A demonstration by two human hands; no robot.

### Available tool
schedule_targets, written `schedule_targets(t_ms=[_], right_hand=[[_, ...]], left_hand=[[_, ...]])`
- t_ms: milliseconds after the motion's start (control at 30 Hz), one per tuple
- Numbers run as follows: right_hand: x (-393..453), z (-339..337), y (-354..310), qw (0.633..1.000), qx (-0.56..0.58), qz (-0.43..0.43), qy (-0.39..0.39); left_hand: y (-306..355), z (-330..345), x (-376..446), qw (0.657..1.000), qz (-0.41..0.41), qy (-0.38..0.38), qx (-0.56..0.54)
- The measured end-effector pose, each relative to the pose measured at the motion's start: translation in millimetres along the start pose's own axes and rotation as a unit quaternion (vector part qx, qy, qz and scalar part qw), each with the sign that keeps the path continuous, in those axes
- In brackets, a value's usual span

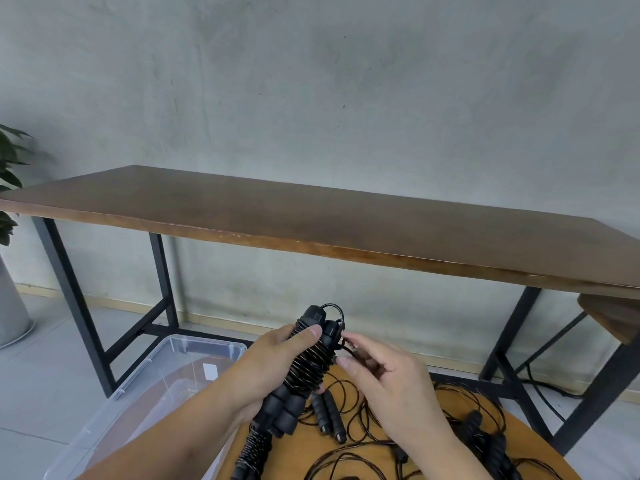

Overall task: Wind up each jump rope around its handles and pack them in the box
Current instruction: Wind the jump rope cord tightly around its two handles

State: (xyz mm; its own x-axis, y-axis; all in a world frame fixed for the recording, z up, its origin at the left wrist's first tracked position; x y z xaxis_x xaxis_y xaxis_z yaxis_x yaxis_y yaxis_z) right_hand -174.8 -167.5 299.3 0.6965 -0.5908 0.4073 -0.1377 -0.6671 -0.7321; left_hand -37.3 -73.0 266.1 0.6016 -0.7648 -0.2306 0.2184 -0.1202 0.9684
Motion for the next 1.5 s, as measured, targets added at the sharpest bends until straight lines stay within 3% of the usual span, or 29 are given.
schedule_targets(t_ms=[133, 300, 400, 500, 567, 667, 767, 833, 1033, 1167, 1333, 1500], right_hand=[[3.6, 3.6, 3.9, 0.995, 0.064, 0.039, -0.066], [13.1, -6.6, 7.6, 0.986, 0.152, 0.064, -0.038], [13.1, -4.6, 11.9, 0.954, 0.276, 0.114, -0.026], [12.4, -4.5, 23.9, 0.903, 0.383, 0.191, 0.045], [12.3, -8.2, 30.4, 0.913, 0.341, 0.204, 0.095], [10.8, -15.1, 27.5, 0.972, 0.147, 0.138, 0.121], [11.8, -12.6, 13.7, 0.995, -0.053, -0.006, 0.079], [14.2, -8.4, 9.4, 0.992, -0.115, -0.038, 0.037], [19.7, -5.2, 2.9, 0.984, -0.168, -0.057, -0.025], [16.6, -3.1, -6.0, 0.979, -0.190, -0.069, -0.015], [11.4, 3.4, -5.1, 0.994, -0.095, -0.041, -0.030], [5.1, -1.7, -3.4, 0.998, -0.023, -0.012, 0.056]], left_hand=[[-2.4, 1.3, -0.9, 0.999, -0.022, -0.013, -0.033], [-4.8, 6.5, -3.2, 0.996, -0.043, -0.040, -0.063], [-2.7, 7.4, -1.6, 0.995, -0.046, -0.050, -0.077], [-2.0, 10.2, -1.3, 0.993, -0.042, -0.069, -0.091], [-4.2, 12.5, -1.5, 0.993, -0.039, -0.072, -0.090], [-3.7, 13.9, -0.4, 0.995, -0.022, -0.059, -0.080], [2.2, 14.1, 0.2, 0.997, 0.007, -0.049, -0.056], [4.9, 14.5, -0.3, 0.998, 0.021, -0.048, -0.039], [6.0, 15.1, -1.1, 0.998, 0.053, -0.044, 0.016], [8.8, 17.1, -1.4, 0.995, 0.081, -0.033, 0.055], [16.9, 14.5, 0.6, 0.988, 0.124, -0.013, 0.089], [15.3, 14.2, 2.5, 0.982, 0.147, -0.005, 0.120]])
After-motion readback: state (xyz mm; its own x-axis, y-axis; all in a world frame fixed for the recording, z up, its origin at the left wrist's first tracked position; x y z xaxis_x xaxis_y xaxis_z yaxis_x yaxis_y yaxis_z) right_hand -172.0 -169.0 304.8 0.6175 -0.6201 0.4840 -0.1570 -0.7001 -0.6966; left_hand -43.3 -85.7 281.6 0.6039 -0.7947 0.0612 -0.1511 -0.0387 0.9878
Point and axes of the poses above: each hand's wrist, its own x-axis towards the middle knuckle, its own z-axis out of the palm, y = z × x, the point moved 6 cm from there along x, towards the middle knuckle, and after that the axes turned 5 degrees about y, right-handed, at the moved point
